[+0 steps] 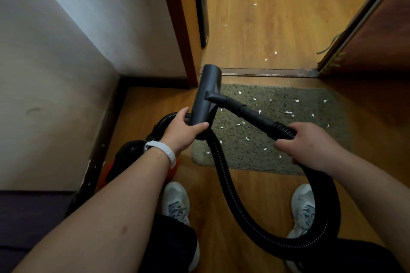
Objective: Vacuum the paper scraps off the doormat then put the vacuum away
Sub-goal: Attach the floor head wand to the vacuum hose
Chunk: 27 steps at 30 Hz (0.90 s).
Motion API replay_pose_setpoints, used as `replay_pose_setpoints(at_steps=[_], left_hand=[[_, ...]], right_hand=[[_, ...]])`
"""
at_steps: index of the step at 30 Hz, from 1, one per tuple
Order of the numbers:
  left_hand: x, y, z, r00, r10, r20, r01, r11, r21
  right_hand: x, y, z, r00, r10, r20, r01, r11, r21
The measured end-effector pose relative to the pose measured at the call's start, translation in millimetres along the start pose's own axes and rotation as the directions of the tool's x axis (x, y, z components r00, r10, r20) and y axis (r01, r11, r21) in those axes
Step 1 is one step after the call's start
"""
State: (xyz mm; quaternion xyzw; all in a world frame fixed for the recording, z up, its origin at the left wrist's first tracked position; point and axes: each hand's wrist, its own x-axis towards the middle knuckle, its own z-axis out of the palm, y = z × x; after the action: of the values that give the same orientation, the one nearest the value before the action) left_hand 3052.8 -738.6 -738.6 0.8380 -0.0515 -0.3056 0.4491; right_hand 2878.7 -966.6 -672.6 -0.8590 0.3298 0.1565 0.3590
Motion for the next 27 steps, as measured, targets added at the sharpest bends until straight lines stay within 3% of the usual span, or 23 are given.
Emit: replay_pose_setpoints(at_steps=[8,12,16,23,27], left_hand=[[-18.9,-65.4,-109.6,0.997,0.002,-0.082,0.015,0.978,0.210],[-36.2,-144.4,-166.3,0.986,-0.108,-0.130,0.147,0.928,0.344],[-46.0,-219.1,-201.1,0.948,-0.176,-0.265,0.258,0.913,0.317],[-35.1,-278.9,-207.2,0.968,-0.250,0.014,0.215,0.862,0.459],[-15.0,-296.5,-204.2,0.963,-0.262,0.060,0.179,0.791,0.585]], right_hand=[[5.9,-43.6,22.0,0.995,-0.094,-0.026,0.094,0.996,-0.006],[10.3,-73.5,51.0,0.992,-0.126,0.013,0.125,0.992,0.006],[16.0,-102.1,89.6,0.985,-0.156,0.070,0.158,0.987,-0.020],[23.4,-134.8,152.3,0.977,-0.184,0.106,0.192,0.978,-0.080],[28.3,-144.8,175.1,0.977,-0.180,0.118,0.191,0.977,-0.097]])
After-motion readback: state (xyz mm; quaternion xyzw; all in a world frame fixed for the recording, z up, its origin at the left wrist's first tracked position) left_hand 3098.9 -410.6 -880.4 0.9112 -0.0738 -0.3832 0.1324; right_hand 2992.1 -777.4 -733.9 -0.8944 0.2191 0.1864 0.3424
